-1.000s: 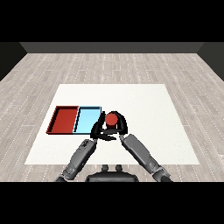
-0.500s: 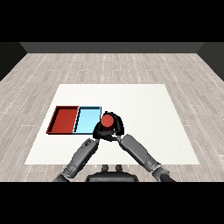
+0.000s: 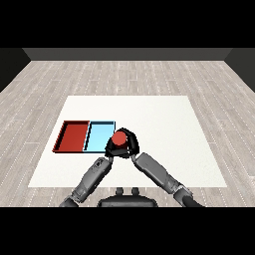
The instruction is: Pick the red can and put it in the red box
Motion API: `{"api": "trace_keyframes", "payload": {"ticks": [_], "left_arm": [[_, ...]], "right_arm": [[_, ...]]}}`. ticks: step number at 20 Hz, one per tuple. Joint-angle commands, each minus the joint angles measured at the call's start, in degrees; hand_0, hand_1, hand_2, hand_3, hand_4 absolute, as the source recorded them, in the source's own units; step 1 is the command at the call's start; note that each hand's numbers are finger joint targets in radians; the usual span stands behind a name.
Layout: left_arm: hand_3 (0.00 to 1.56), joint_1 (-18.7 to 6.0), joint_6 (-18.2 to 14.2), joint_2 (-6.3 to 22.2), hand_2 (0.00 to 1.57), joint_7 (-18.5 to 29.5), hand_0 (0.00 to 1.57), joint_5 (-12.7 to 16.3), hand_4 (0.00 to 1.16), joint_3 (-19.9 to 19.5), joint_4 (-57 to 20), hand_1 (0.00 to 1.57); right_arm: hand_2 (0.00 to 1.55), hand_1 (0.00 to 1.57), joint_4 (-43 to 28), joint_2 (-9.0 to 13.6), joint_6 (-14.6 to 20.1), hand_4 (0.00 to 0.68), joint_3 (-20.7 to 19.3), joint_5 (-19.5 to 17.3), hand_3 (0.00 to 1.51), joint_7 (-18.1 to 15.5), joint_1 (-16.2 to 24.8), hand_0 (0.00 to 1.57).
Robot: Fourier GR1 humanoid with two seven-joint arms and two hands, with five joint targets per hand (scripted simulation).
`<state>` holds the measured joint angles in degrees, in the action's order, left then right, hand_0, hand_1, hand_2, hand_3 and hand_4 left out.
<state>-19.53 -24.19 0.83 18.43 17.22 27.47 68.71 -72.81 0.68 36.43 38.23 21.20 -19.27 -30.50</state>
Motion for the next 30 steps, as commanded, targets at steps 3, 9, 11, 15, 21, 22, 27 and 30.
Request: {"api": "trace_keyframes", "payload": {"ticks": [3,9,11,15,21,22,27,30], "left_arm": [[1.37,-3.00,-7.40,-0.80,1.47,-5.65,1.53,-0.64,0.86,1.21,-1.90,1.53],[1.41,-4.98,-13.12,-0.78,1.52,-5.24,1.57,-1.78,1.00,0.28,-0.03,1.57],[1.41,-2.30,-12.07,-0.78,1.52,-5.10,1.57,-2.98,0.96,-0.23,3.09,1.57],[1.44,-1.80,-9.43,-0.80,1.53,-0.91,1.57,-2.78,1.04,-3.14,0.59,1.57],[1.45,-2.58,-13.34,-0.81,1.53,-0.50,1.57,-2.49,1.12,-0.21,-0.49,1.57],[1.45,-2.58,-13.35,-0.81,1.53,-0.48,1.57,-2.47,1.12,-0.19,-0.50,1.57],[1.48,-4.34,-17.42,-0.82,1.56,0.30,1.57,-0.69,1.13,3.88,-1.82,1.57],[1.50,-4.19,-12.25,-0.82,1.57,-2.95,1.57,-2.10,1.14,-1.53,-1.82,1.57]], "right_arm": [[1.46,1.52,-4.21,-0.64,3.55,0.623,2.66,-0.60,1.38,4.35,-0.84,1.52],[1.45,1.47,-2.34,-0.65,0.17,0.609,0.52,-0.33,1.38,1.78,0.56,1.47],[1.44,1.43,-0.94,-0.48,-3.59,0.618,-1.78,-1.21,1.38,-1.93,4.16,1.43],[1.41,1.42,-3.76,-0.67,-2.92,0.474,-2.25,3.26,1.36,-1.16,3.23,1.42],[0.00,0.00,-1.63,-0.66,-2.76,0.000,-1.74,-3.82,0.00,3.25,1.22,0.00],[0.00,0.00,-1.84,-0.66,-2.95,0.000,-1.91,-4.09,0.00,3.44,1.38,0.00],[0.00,0.00,-1.63,-0.68,-4.39,0.000,-3.75,-5.17,0.00,3.55,0.24,0.00],[0.00,0.00,-7.13,1.82,-6.05,0.000,-6.66,-5.63,0.00,6.59,3.91,0.00]]}}
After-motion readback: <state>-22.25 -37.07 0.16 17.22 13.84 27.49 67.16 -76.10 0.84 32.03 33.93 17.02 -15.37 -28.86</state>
